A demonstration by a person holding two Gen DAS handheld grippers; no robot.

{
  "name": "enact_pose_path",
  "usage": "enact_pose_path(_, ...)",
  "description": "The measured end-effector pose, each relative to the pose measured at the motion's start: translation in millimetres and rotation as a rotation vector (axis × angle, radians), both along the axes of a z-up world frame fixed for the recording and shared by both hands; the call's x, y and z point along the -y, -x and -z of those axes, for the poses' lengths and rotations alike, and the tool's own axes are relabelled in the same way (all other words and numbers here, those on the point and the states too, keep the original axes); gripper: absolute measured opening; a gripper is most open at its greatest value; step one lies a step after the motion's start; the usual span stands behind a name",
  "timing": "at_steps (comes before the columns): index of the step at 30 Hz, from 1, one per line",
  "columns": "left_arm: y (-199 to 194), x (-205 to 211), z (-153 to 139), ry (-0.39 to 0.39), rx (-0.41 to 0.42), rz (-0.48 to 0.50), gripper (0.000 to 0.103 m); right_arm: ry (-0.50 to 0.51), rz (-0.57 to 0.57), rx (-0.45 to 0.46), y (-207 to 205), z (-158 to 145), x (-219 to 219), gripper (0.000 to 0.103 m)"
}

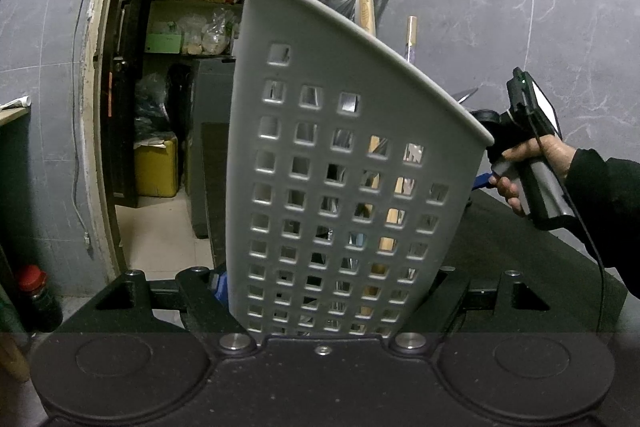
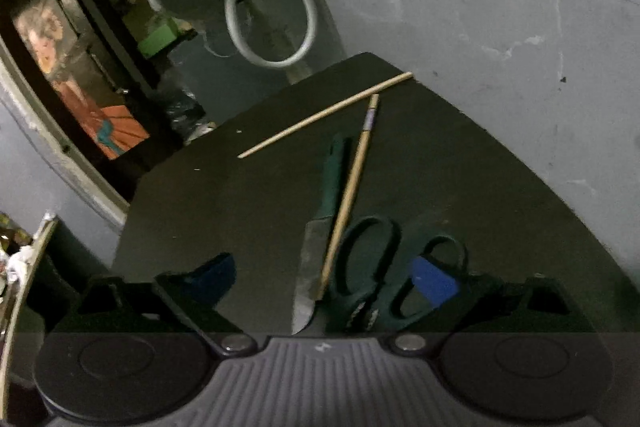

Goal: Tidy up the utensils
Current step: 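Lower the open right tool toward the scissors and knife, then close the right tool on the green-handled scissors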

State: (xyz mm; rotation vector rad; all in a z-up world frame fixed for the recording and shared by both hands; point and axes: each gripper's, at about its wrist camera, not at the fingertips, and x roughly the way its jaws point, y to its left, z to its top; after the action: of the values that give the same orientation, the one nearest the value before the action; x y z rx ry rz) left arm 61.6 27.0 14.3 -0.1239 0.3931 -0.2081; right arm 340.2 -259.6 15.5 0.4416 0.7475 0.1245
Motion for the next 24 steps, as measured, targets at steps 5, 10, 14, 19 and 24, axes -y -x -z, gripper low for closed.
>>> enact_pose_path(5, 0.0, 0.2, -0.2, 0.0, 0.0, 0.0, 0.079, -0.002, 0.043, -0.005, 0.2, 6.2, 4.7, 0.089)
enact_pose_path(10, 0.1, 0.2, -0.2, -0.001, 0.0, 0.0, 0.079, 0.037, 0.068, -0.017, -0.8, 9.9, 5.3, 0.085)
enact_pose_path(14, 0.0, 0.2, -0.2, 0.0, 0.0, 0.0, 0.079, 0.069, 0.094, -0.026, -2.6, 15.9, 6.1, 0.064)
enact_pose_path(19, 0.1, 0.0, 0.0, 0.0, 0.0, 0.0, 0.079, 0.122, 0.09, -0.017, -5.1, 17.5, 3.3, 0.056)
enact_pose_path(24, 0.2, 0.3, 0.1, 0.001, 0.0, 0.001, 0.079, 0.211, 0.058, 0.007, -3.0, 19.3, -3.5, 0.044)
